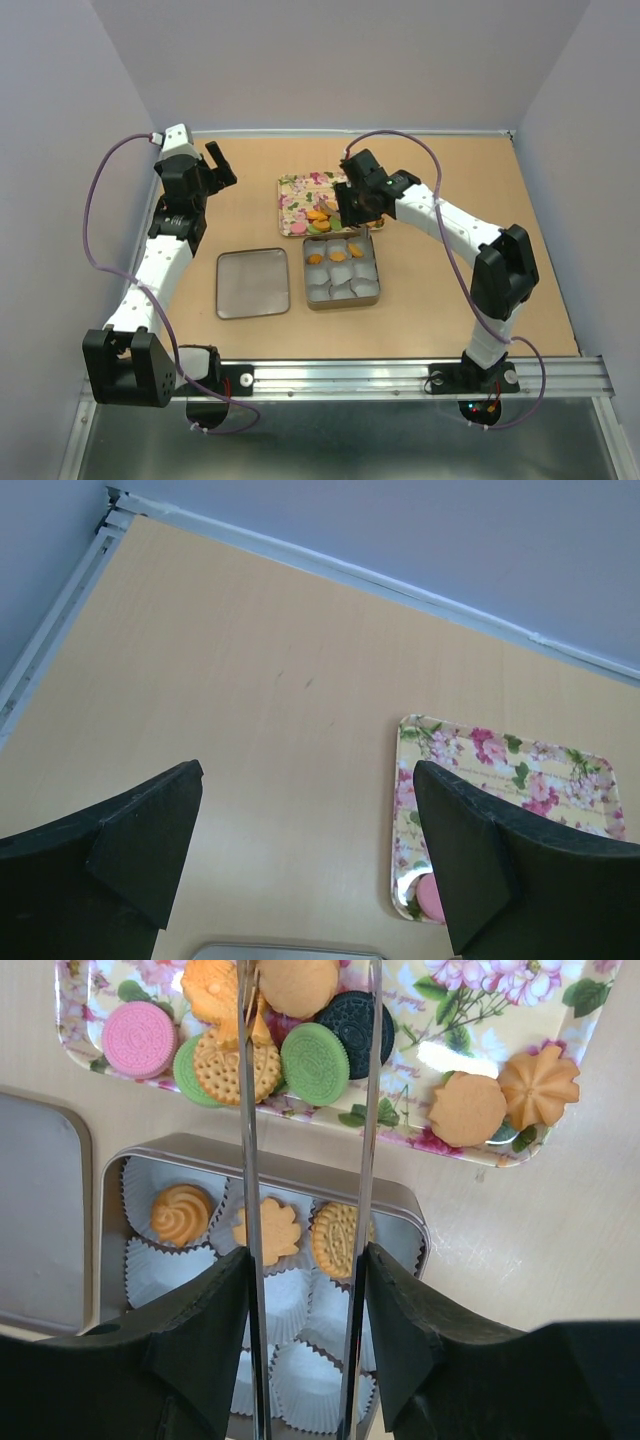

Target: Pack the cookies

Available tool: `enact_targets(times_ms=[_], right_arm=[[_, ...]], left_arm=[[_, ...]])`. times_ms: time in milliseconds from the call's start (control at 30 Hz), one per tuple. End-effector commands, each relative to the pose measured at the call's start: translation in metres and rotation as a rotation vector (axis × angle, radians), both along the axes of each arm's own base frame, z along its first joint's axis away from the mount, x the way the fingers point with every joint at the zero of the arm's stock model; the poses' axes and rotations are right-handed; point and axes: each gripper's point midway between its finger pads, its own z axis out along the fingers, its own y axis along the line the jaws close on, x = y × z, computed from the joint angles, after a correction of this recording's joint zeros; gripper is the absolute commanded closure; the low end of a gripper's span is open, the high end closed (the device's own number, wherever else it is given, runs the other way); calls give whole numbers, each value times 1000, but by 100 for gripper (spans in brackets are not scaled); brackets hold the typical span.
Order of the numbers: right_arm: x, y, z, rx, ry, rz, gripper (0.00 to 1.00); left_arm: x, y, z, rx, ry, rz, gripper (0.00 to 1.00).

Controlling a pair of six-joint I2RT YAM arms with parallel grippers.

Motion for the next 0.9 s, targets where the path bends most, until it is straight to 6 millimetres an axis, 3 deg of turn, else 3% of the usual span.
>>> enact_targets(times_ms=[0,133,567,867], right_arm=[[11,14,13,34,-37,18,48],[13,15,10,28,-34,16,52],[17,10,36,32,-88,-1,56],[14,-4,86,29,-162,-21,56]], left_arm=[[0,2,23,5,-77,4,2],[-1,1,22,4,-74,4,2],[-4,2,25,0,-84,5,2],[-5,3,24,2,-82,12,2]])
